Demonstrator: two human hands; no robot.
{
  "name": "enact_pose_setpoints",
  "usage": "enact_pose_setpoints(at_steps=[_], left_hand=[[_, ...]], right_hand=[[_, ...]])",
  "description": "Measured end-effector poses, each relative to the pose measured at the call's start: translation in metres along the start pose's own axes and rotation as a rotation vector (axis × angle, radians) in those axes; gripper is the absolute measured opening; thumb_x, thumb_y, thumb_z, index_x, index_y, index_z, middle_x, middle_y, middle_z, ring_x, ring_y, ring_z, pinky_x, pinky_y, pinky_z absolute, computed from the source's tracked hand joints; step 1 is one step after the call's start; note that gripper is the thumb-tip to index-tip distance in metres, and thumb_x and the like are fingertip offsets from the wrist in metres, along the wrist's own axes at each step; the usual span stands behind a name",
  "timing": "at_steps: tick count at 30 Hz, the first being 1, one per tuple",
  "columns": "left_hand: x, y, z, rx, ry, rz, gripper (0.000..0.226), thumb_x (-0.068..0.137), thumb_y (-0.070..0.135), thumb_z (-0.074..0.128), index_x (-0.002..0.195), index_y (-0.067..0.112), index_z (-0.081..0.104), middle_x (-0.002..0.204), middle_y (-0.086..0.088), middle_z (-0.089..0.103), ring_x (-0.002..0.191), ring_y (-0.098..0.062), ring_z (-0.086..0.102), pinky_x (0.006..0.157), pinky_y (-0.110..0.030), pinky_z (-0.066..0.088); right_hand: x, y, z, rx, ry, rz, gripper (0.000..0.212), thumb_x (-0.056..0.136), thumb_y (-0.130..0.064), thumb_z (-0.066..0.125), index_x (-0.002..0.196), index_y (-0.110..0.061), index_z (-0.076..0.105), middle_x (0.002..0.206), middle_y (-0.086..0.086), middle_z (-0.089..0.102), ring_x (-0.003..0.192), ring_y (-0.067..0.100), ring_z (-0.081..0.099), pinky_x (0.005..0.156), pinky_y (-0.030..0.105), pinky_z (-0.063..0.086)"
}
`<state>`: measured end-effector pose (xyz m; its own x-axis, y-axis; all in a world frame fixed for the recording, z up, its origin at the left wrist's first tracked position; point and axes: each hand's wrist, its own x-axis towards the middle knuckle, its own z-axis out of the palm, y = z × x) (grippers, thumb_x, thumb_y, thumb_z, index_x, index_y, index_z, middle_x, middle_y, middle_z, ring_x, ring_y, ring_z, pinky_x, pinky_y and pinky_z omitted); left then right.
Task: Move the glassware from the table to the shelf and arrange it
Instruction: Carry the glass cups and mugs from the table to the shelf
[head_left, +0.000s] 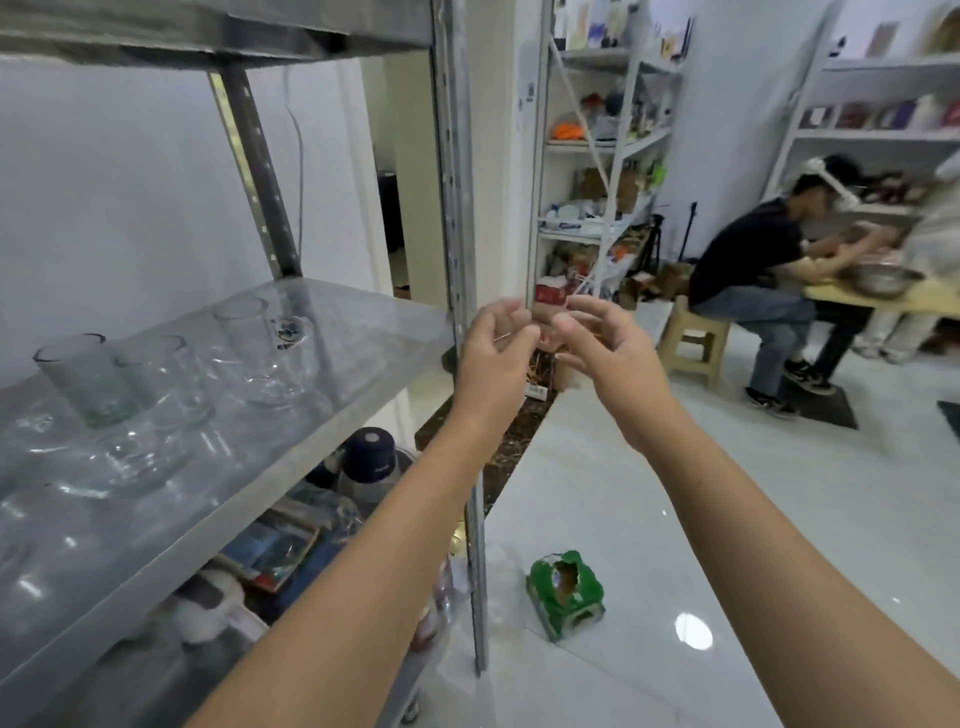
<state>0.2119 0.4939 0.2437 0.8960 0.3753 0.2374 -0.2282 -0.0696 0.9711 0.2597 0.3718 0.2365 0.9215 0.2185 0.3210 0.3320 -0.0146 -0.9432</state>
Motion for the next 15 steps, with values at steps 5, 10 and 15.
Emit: enact_pose_setpoints(at_steps=[5, 10, 15], left_hand=[[-0.011, -0.024, 0.043, -0.043, -0.197, -0.039, 0.027, 0.096, 0.013, 0.054, 0.123, 0.018, 0.057, 0.121, 0.003, 0.063, 0.110, -0.007, 0.059, 0.092, -0.022, 0.049], [-0.042, -0.044, 0.092, -0.032, -0.398, -0.107, 0.023, 0.094, 0.021, 0.056, 0.112, 0.034, 0.060, 0.117, 0.011, 0.065, 0.113, -0.007, 0.058, 0.104, -0.039, 0.046], [-0.070, -0.043, 0.145, -0.054, -0.566, -0.130, 0.023, 0.094, 0.023, 0.056, 0.115, 0.032, 0.061, 0.116, 0.011, 0.065, 0.112, -0.007, 0.059, 0.100, -0.035, 0.048]], right_hand=[[-0.038, 0.019, -0.050, -0.059, 0.164, 0.078, 0.027, 0.092, -0.030, 0.065, 0.118, -0.028, 0.059, 0.113, -0.003, 0.065, 0.108, 0.012, 0.064, 0.095, 0.038, 0.055], [-0.086, 0.027, -0.102, -0.114, 0.316, 0.135, 0.029, 0.092, -0.034, 0.064, 0.120, -0.030, 0.057, 0.120, 0.000, 0.063, 0.110, 0.013, 0.063, 0.095, 0.035, 0.055], [-0.126, 0.021, -0.157, -0.145, 0.471, 0.165, 0.036, 0.092, -0.033, 0.065, 0.126, -0.024, 0.057, 0.116, -0.001, 0.064, 0.109, 0.012, 0.064, 0.096, 0.036, 0.054]])
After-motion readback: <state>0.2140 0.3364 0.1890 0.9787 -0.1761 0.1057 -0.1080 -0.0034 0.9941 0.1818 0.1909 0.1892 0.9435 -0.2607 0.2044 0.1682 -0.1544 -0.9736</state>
